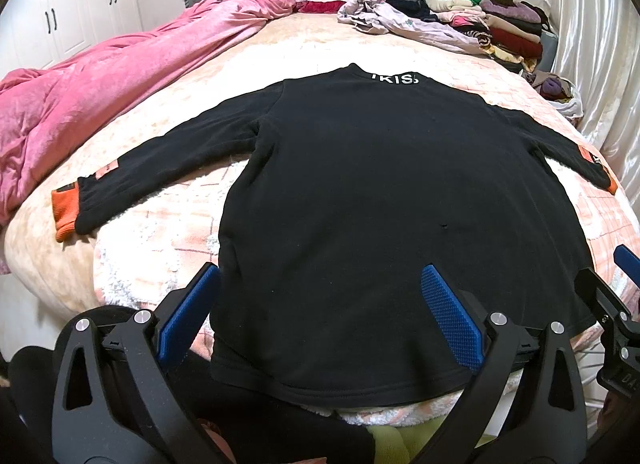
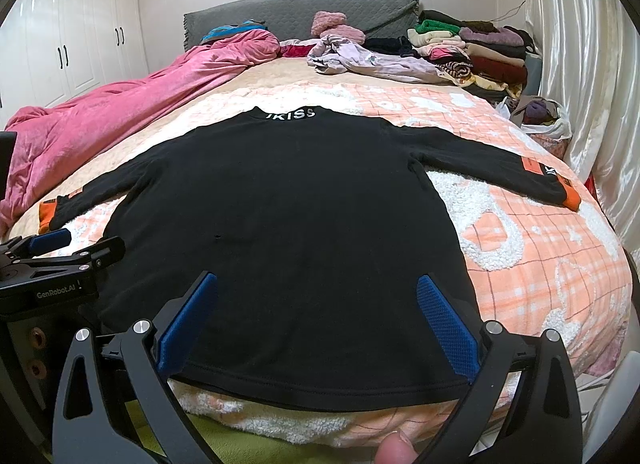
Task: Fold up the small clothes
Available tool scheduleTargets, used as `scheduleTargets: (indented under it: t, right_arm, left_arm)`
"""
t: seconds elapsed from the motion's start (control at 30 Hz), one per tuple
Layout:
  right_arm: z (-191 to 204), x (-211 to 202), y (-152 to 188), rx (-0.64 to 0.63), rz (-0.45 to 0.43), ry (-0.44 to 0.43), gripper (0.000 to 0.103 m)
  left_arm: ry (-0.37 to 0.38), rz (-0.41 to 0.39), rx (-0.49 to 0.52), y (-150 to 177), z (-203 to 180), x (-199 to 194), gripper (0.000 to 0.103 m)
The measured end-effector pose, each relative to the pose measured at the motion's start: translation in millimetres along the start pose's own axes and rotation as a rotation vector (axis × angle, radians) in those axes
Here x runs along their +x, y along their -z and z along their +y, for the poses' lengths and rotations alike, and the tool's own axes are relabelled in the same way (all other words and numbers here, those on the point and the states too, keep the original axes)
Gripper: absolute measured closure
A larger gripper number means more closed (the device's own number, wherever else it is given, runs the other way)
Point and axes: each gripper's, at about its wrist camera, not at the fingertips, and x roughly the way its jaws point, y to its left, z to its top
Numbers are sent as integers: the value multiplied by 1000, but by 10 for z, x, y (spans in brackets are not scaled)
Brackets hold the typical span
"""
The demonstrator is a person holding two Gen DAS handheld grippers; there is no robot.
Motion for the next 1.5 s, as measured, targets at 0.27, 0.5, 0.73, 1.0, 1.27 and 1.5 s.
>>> scheduleTargets:
  t: [0.27, 0.5, 0.73, 1.0, 1.27, 1.5]
  right_arm:
    - [5, -5, -5, 2, 1, 3, 4]
    - [7, -8, -11, 4, 0, 2, 4]
    - [8, -1, -11, 5, -2, 4, 4]
    - [-65, 61, -87, 19, -10, 12, 4]
    - [-288, 186, -246, 42, -25, 48, 4]
    - [-537, 329, -388, 62, -30, 73, 4]
  left_arm:
    - [0, 0, 0, -4, 1, -7, 9]
    - [0, 0, 4, 5, -3, -6, 9]
    - [0, 4, 7, 7, -4, -1, 9]
    - [1, 16, 25, -50, -84, 72, 9]
    - [2, 12, 35, -296, -193, 201, 9]
    - [3, 12, 53, -490, -328, 351, 9]
